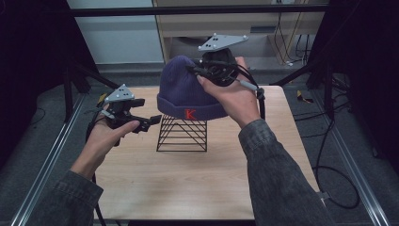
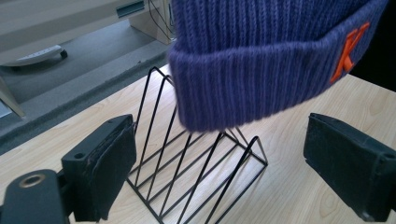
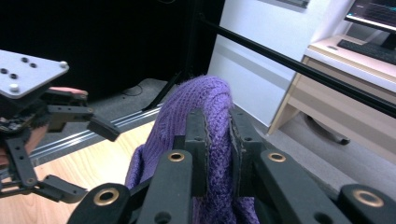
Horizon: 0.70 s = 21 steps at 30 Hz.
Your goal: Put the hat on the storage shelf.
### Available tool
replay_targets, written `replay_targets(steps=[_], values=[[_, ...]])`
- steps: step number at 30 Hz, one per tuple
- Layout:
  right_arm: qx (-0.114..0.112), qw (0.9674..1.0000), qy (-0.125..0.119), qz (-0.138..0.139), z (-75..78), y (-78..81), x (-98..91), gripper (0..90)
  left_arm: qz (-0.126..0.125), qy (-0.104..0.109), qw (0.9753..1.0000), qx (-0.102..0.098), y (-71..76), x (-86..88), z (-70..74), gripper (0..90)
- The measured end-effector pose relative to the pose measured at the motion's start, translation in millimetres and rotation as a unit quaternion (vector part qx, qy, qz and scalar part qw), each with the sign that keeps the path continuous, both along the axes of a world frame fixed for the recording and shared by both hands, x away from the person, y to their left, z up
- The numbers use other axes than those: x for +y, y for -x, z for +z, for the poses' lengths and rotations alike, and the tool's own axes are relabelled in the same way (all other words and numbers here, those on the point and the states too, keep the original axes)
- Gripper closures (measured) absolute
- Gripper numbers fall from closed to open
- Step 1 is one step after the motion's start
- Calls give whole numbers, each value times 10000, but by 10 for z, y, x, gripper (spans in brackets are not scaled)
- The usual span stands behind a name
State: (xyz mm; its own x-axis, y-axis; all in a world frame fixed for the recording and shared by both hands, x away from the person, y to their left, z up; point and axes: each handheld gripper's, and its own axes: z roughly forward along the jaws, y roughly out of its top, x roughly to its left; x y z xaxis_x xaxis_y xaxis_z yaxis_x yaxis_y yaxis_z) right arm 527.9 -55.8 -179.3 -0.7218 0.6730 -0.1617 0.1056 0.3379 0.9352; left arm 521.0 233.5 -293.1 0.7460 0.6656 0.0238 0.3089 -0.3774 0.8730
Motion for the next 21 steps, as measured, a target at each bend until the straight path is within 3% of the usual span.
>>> replay_targets(steps=[21], values=[[13,9995,-38,310,-10,81,177,799,-165,167,9997,71,-14,-45,-55,47]])
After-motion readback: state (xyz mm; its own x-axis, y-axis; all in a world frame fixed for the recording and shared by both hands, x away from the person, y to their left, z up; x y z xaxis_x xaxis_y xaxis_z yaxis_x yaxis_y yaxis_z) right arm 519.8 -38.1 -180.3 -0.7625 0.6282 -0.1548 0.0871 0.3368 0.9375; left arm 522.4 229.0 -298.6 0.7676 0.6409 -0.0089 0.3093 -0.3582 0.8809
